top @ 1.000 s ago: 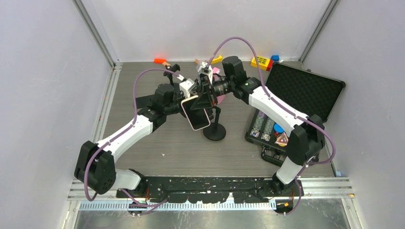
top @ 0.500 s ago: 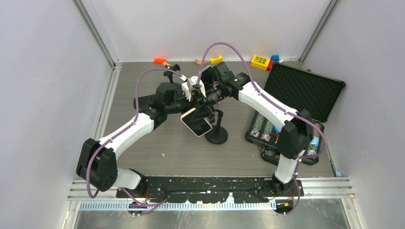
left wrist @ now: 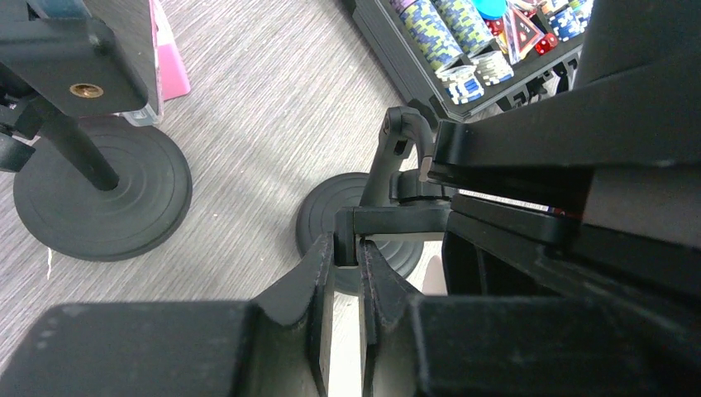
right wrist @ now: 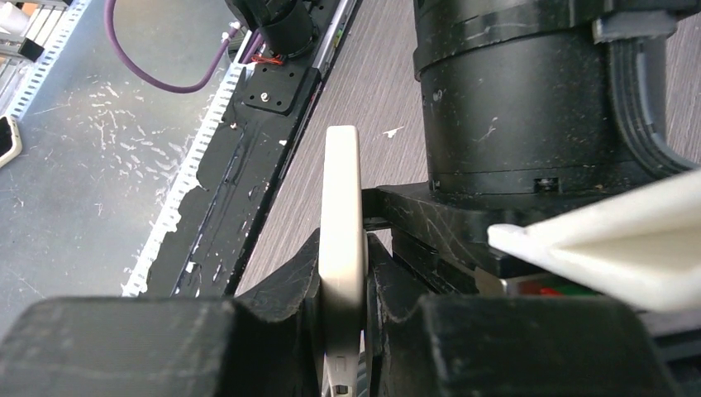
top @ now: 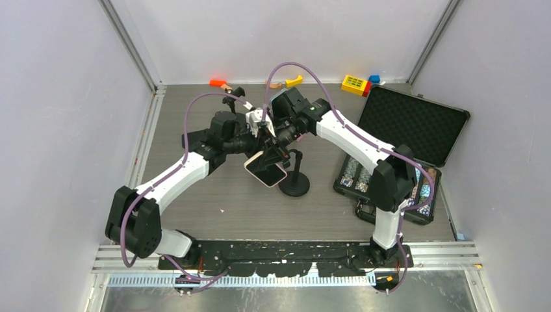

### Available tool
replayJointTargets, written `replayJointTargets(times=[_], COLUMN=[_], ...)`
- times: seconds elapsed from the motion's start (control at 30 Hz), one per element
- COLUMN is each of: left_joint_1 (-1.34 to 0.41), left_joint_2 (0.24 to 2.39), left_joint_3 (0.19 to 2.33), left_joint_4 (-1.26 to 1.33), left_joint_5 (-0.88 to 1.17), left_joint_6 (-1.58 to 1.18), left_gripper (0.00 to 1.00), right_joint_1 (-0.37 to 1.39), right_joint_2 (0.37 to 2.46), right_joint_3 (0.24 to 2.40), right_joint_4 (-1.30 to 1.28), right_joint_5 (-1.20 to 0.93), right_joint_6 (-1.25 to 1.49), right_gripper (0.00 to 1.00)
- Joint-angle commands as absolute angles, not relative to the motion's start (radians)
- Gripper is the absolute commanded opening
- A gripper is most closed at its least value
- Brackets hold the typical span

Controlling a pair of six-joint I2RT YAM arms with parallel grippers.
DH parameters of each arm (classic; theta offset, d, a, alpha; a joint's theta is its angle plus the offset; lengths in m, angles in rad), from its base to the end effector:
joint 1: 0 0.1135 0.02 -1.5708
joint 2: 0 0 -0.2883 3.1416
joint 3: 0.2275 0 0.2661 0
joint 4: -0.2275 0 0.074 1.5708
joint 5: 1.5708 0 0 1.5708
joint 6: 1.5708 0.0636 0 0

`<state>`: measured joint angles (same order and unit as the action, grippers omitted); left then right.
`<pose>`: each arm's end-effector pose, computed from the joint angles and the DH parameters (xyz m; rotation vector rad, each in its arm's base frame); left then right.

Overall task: Place the phone on the phone stand
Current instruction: Install the phone on the phone stand.

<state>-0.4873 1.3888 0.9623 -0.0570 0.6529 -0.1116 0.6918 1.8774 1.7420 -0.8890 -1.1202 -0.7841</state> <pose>0.2814 -0.1928 0.2865 0.8000 1.9479 -1.0352 0.2906 0.3151 0.3259 -1.7813 1.3794 1.3613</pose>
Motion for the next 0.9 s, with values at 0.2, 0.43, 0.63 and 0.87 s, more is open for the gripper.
replayJointTargets(times=[0.2,0.43,0.63,0.87], left_joint_1=[-0.508,-0.499,-0.497,-0.487], left_joint_2=[1.402,1.403,1.406,1.412], left_joint_3=[0.987,0.98,0.973,0.962], left_joint_4=[-0.035,-0.038,-0.035,-0.011], left_joint_5=[0.757,0.792,0.793,0.778], left_joint_6=[-0.146,-0.15,-0.147,-0.155], left_gripper=[0.0,0.0,0.0,0.0], right_joint_1=[0.705,0.66,0.638,0.62], right_joint_2=[1.878,1.822,1.797,1.753], right_joint_3=[1.785,1.748,1.728,1.714], right_joint_4=[-0.869,-0.869,-0.925,-0.966], right_joint_5=[-1.066,-1.083,-1.112,-1.134], right_joint_6=[-0.837,-0.878,-0.958,-1.005], right_gripper=[0.0,0.0,0.0,0.0])
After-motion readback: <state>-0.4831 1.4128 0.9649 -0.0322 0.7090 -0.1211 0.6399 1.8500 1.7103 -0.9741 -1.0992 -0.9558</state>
